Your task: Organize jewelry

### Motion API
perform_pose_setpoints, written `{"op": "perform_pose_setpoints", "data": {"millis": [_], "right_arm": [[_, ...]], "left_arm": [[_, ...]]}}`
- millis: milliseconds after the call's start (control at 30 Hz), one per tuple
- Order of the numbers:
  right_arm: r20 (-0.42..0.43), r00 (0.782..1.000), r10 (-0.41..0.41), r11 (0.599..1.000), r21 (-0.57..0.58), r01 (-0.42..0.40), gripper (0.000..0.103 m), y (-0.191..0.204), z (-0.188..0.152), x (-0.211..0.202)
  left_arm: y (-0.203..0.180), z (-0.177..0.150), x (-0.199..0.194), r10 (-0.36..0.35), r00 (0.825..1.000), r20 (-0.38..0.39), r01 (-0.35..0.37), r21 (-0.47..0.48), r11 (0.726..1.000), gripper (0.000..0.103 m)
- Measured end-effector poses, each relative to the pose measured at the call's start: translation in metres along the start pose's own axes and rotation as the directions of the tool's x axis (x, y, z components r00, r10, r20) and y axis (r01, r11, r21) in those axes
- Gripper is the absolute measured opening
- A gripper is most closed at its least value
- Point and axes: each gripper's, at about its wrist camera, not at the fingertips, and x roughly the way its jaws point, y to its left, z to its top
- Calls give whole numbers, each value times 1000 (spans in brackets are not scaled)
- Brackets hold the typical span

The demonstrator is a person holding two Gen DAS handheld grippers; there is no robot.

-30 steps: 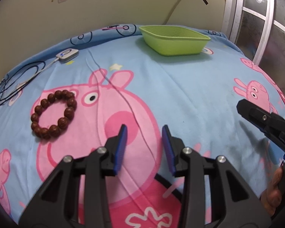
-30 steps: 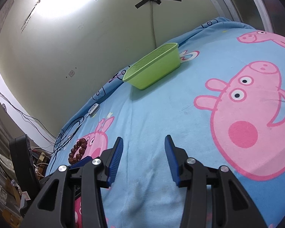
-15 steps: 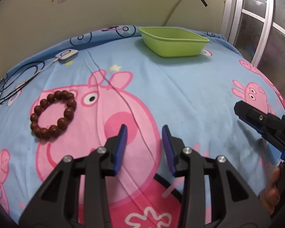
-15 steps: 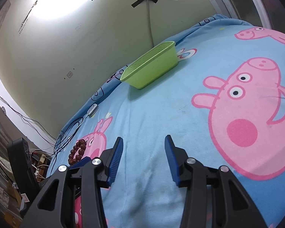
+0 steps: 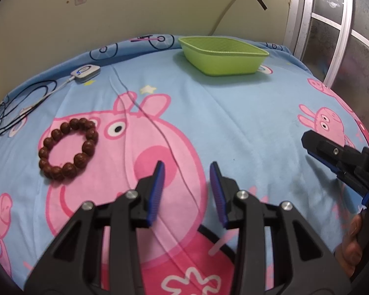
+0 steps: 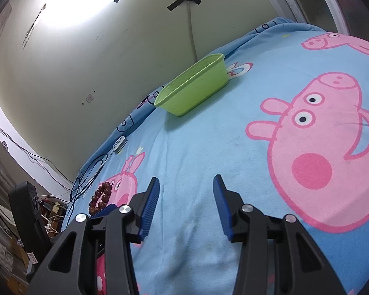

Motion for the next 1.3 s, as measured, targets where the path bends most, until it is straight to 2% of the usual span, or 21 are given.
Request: {"op": "perform_pose_setpoints", "data": {"millis": [1167,1267,1300], "right_arm": [[-4,1000,-8,1000,6,8,25,-2,1,0],[-20,999,-27,999,-20,27,25,5,1,4],[-49,998,-28,998,-49,26,25,12,1,9]], "left_arm": [[-9,-1,2,17,1000,-9,-17,4,1000,37],[-1,-2,-4,-16,1000,-3,16,-18,1000,37],[5,-3,-8,-25,1000,-3,24,-28,999,37]]}}
